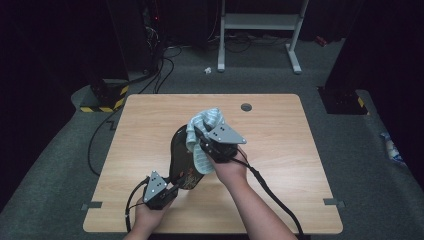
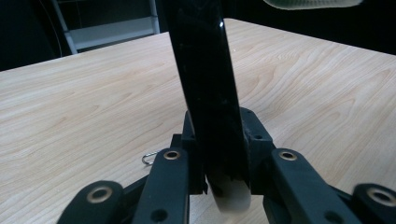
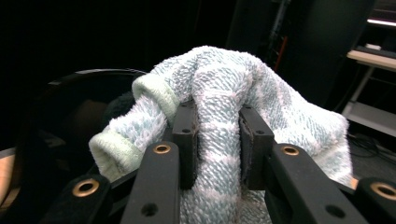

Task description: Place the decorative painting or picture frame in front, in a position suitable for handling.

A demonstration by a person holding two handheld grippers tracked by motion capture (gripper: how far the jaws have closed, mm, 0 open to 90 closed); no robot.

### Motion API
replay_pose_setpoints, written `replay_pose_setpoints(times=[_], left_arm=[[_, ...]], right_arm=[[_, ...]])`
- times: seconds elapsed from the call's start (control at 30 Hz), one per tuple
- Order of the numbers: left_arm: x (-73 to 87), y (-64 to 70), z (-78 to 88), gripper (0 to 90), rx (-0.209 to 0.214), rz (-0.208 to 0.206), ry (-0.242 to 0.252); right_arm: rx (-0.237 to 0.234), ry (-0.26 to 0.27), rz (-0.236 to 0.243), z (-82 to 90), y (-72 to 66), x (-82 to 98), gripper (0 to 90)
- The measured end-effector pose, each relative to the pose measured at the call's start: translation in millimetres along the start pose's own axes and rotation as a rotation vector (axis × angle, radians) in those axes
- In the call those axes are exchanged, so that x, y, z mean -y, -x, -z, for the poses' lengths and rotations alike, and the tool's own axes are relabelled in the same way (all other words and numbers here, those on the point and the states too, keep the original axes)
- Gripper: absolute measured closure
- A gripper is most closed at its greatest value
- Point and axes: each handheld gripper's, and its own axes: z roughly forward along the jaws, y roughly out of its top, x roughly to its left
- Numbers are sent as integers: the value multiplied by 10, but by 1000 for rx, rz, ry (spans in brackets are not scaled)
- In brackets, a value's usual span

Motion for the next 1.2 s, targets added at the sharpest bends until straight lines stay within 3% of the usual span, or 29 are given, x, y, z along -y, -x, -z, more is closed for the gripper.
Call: replay_pose_setpoints(times=[0.1,0.2,0.5,0.57,0.7,1.0,1.1,1.2], left_arm=[[5,6,1,758,-4,-6,0],[2,15,0,757,-6,-10,-2],[0,21,-3,756,-12,-11,-2],[-2,19,-2,756,-11,-13,-4],[-4,12,-3,756,-6,-8,-6],[-2,12,-4,757,-6,-8,-4],[-1,14,-3,757,-6,-11,-3],[-2,24,-1,756,-8,-16,-7]], right_arm=[[1,0,-6,2,12,-3,719],[-11,19,1,37,-66,-17,722],[-100,69,90,194,-523,-19,722],[-103,66,100,203,-555,-10,722],[-91,60,75,151,-430,-9,721],[2,-3,3,-17,9,38,724],[21,-19,-5,-42,83,59,724],[14,-21,-4,-23,68,52,727]])
